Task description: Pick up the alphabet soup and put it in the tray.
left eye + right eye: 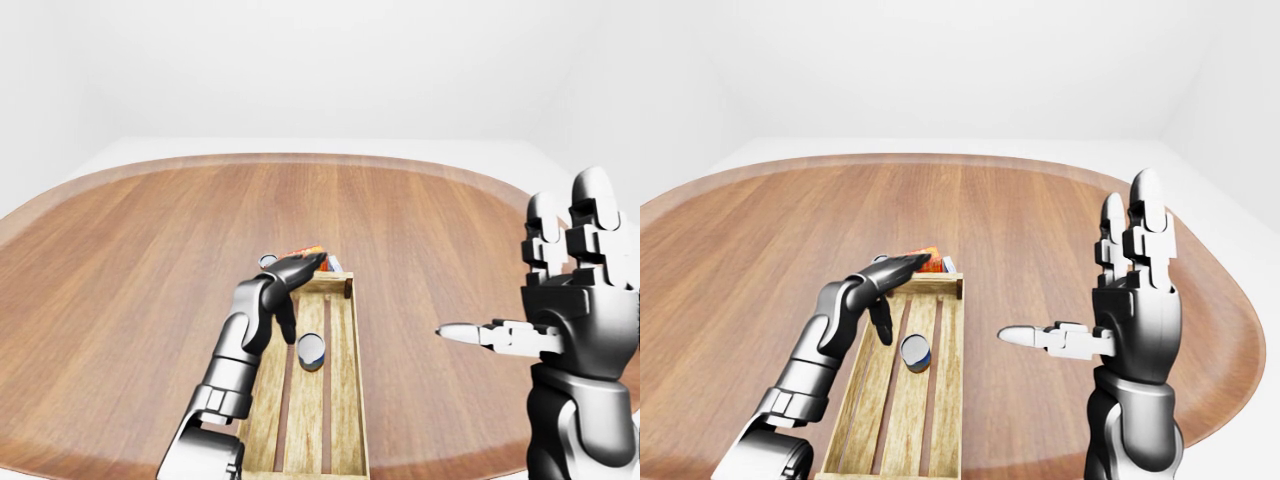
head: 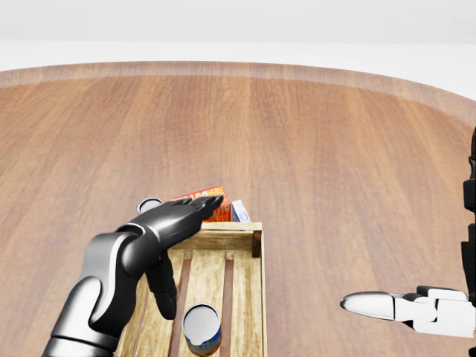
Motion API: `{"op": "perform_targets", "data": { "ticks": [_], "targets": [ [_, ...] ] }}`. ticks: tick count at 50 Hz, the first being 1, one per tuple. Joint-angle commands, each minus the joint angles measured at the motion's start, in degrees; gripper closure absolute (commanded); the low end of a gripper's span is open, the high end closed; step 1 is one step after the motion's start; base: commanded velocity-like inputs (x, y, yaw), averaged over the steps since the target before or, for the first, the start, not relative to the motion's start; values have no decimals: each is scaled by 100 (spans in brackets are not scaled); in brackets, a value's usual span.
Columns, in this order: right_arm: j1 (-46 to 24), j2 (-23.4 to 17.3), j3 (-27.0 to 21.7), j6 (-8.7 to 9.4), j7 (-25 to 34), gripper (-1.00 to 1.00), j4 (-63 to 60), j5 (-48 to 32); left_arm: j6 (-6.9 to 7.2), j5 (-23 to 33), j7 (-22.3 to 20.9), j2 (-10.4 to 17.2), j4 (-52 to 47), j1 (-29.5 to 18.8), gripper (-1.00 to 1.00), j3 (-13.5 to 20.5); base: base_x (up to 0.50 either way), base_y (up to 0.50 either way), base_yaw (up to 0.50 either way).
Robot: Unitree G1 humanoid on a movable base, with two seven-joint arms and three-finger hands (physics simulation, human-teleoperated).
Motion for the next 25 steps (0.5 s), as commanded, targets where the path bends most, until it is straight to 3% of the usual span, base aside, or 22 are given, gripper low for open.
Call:
{"op": "perform_targets", "data": {
  "ticks": [1,11,20,25],
  "targets": [
    [5,-3,60,0,-6,-100,19,-66,398,-685,0,325,-980,-238,-100,299,0,0,0],
    [12,3,67,0,-8,-100,43,-77,398,-846,0,726,-1836,-69,-100,565,0,0,0],
    [21,8,53,0,-2,-100,20,-63,398,-1552,0,1107,-2744,-212,-100,1021,0,0,0],
    [31,10,31,0,6,-99,-21,-48,398,-1846,0,1269,-3240,69,-100,1151,0,0,0]
  ]
}}
